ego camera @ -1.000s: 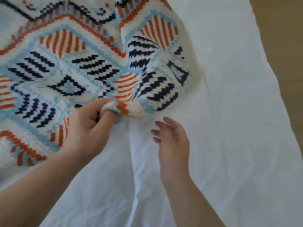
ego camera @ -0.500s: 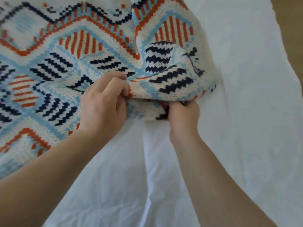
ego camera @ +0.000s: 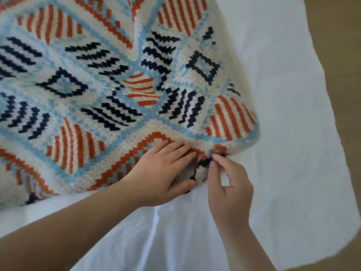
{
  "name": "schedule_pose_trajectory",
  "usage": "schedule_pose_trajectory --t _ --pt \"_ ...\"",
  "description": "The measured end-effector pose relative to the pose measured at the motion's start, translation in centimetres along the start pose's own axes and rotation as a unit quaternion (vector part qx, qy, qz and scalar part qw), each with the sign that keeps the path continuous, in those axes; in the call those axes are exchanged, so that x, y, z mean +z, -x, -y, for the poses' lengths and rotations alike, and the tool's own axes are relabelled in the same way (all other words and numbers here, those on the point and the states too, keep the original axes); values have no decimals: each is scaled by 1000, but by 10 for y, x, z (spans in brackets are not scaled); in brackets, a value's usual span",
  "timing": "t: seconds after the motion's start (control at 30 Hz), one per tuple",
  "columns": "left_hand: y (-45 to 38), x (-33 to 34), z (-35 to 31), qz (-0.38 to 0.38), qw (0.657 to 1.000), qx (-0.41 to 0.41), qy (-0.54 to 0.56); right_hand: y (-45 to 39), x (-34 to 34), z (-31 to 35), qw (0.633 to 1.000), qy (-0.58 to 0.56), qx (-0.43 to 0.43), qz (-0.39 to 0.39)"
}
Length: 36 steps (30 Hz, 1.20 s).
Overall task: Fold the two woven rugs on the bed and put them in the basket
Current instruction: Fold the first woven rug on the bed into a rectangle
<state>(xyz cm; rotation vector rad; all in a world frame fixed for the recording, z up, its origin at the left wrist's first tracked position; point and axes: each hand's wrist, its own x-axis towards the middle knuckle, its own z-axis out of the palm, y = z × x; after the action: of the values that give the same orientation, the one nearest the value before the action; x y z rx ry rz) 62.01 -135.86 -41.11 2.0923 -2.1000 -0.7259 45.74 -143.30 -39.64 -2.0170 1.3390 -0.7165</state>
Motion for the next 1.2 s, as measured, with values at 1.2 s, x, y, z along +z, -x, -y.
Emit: schedule_pose_trajectory --t 1.2 --pt "-51 30 -41 41 998 -7 -43 -9 -57 -43 992 -8 127 19"
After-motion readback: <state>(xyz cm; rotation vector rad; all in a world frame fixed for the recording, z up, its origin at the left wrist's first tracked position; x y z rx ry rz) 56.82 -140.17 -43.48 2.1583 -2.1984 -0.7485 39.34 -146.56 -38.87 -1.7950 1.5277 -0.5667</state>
